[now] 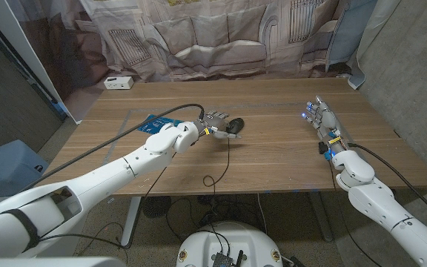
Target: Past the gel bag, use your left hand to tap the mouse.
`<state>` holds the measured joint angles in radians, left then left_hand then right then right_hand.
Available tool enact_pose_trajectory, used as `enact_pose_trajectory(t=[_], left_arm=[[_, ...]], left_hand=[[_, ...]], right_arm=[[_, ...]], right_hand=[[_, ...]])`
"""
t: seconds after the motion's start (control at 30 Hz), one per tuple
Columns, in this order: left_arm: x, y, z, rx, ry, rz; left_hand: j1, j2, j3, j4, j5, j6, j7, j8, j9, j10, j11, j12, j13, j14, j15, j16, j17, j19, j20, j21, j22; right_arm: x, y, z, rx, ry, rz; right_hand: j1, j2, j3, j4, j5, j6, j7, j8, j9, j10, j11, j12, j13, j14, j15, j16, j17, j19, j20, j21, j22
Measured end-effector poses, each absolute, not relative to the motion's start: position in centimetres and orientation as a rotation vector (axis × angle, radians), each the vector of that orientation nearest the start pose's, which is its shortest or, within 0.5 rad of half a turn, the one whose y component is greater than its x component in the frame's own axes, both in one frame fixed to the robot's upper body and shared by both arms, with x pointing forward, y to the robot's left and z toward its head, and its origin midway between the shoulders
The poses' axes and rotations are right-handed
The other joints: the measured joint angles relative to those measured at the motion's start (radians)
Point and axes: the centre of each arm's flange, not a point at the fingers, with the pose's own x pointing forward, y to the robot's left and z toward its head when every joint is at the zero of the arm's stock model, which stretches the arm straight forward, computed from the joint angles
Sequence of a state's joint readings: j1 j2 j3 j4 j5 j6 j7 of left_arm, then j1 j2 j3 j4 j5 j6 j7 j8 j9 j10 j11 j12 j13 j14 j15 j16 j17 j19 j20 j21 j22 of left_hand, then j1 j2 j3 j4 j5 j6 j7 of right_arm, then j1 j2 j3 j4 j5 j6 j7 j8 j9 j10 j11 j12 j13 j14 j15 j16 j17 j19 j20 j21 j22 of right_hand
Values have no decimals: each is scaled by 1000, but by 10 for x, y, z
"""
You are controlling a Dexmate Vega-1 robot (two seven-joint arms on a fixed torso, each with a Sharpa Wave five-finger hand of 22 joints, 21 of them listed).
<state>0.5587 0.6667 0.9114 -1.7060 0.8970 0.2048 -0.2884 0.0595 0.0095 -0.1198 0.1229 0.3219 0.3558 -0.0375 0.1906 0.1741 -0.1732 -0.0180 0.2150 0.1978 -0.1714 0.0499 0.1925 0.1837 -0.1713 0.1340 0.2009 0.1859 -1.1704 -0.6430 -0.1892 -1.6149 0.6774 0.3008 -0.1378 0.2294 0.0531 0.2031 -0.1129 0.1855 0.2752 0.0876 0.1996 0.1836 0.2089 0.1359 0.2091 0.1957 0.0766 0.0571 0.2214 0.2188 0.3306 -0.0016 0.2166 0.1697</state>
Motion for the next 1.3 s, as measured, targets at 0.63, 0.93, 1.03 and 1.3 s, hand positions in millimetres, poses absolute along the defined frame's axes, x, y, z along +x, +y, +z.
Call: enact_pose_trajectory(t=[0.63, 0.93, 1.03, 1.3], left_arm=[[617, 106, -15, 1867, -565, -211], [616, 107, -15, 1867, -560, -210], [616, 108, -14, 1864, -558, -204], [614, 112, -9, 1845, -574, -176]], left_hand=[[5, 5, 0, 0, 4, 7, 7, 6, 0, 0, 0, 8, 0, 0, 0, 4, 0, 0, 7, 0, 0], [11, 11, 0, 0, 4, 7, 7, 6, 0, 0, 0, 8, 0, 0, 0, 4, 0, 0, 7, 5, 0], [14, 14, 0, 0, 4, 7, 7, 7, 0, 0, 0, 15, 0, 0, 0, 8, -2, 0, 7, 8, 0], [27, 15, -7, -7, 3, 44, -12, 17, 4, -1, 8, 25, 0, -4, -4, 8, -2, 0, 18, 16, 0]], right_arm=[[572, -348, -65, 73, -612, 49], [571, -348, -65, 73, -610, 48], [571, -348, -65, 73, -609, 48], [571, -348, -65, 73, -609, 47]], right_hand=[[-4, 4, 0, 0, 0, 4, -4, 0, 0, 0, 0, 0, 0, 0, 0, 0, 0, 0, 0, 0, 0], [-4, 4, -4, -4, 0, 4, -4, 0, 0, 0, 0, 0, 0, 0, 0, 0, 0, 0, 0, 0, 0], [-4, 4, -4, -4, 0, 4, -4, 0, 0, 4, 4, 0, 0, 0, 0, 0, 0, 0, 0, 0, 0], [-4, 4, -4, -4, 0, 7, 0, 0, 0, 4, 4, 0, 0, 0, 0, 0, 0, 0, 0, -2, 0]])
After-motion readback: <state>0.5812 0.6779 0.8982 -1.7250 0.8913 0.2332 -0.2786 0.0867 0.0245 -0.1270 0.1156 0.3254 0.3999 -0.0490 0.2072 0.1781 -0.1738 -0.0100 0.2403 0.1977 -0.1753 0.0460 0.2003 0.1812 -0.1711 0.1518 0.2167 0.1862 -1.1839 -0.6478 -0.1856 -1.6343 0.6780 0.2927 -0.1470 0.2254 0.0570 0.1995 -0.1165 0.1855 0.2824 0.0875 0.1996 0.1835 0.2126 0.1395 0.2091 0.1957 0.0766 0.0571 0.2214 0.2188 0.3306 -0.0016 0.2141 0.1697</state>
